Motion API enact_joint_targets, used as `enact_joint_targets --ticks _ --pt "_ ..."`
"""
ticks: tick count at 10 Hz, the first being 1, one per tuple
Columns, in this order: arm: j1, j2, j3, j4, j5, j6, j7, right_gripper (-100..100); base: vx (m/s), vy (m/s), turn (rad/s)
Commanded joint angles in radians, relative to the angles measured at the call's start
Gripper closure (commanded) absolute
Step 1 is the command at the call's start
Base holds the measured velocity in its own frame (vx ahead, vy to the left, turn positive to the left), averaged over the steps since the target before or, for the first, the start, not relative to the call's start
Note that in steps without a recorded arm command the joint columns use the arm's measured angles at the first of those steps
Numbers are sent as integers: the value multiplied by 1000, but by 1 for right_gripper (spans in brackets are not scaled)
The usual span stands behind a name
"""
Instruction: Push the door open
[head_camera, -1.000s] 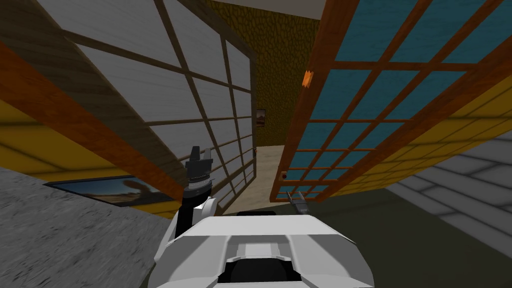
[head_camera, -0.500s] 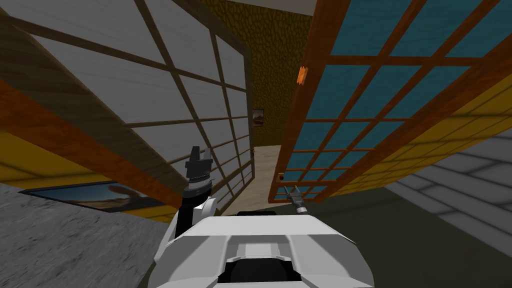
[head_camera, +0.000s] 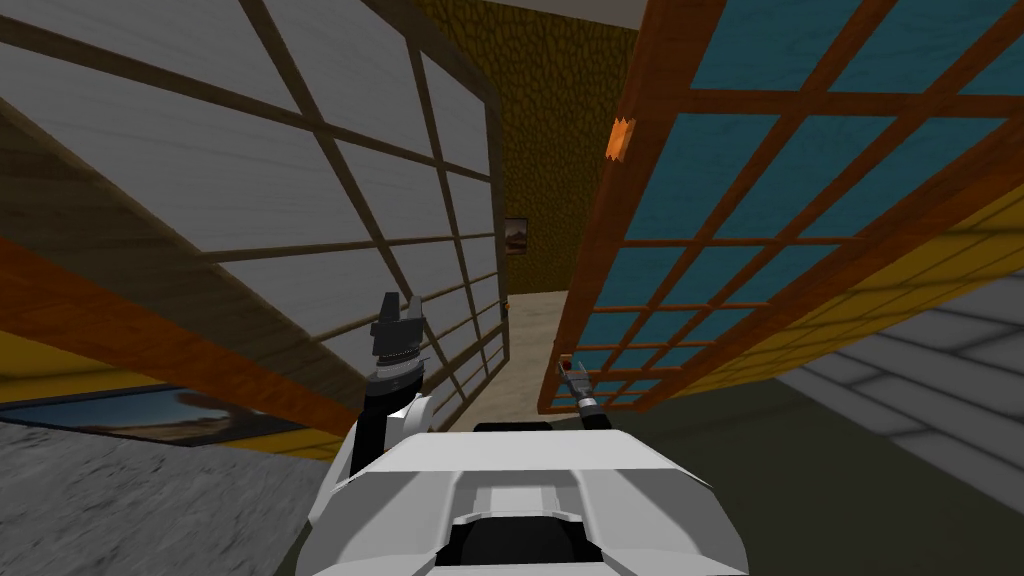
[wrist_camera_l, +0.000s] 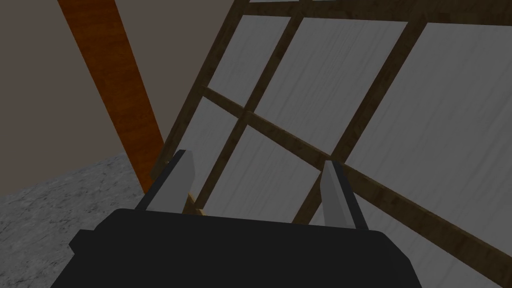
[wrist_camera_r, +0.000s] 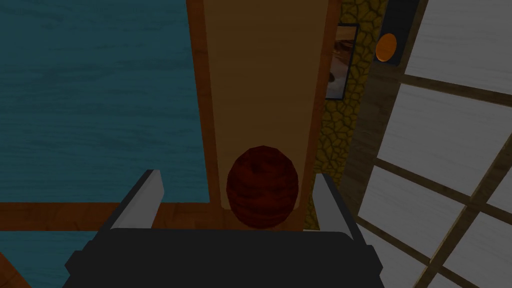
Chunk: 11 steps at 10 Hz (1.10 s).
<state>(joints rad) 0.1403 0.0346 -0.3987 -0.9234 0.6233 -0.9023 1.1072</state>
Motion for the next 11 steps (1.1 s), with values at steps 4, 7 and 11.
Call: enact_joint_targets --ticks 4,7,11 --pt "0 0 0 0 0 0 0 100 1 8 10" --pt "0 0 0 0 0 0 0 100 -2 -1 0" --pt "14 -22 20 17 95 -14 -79 100 -18 -61 207"
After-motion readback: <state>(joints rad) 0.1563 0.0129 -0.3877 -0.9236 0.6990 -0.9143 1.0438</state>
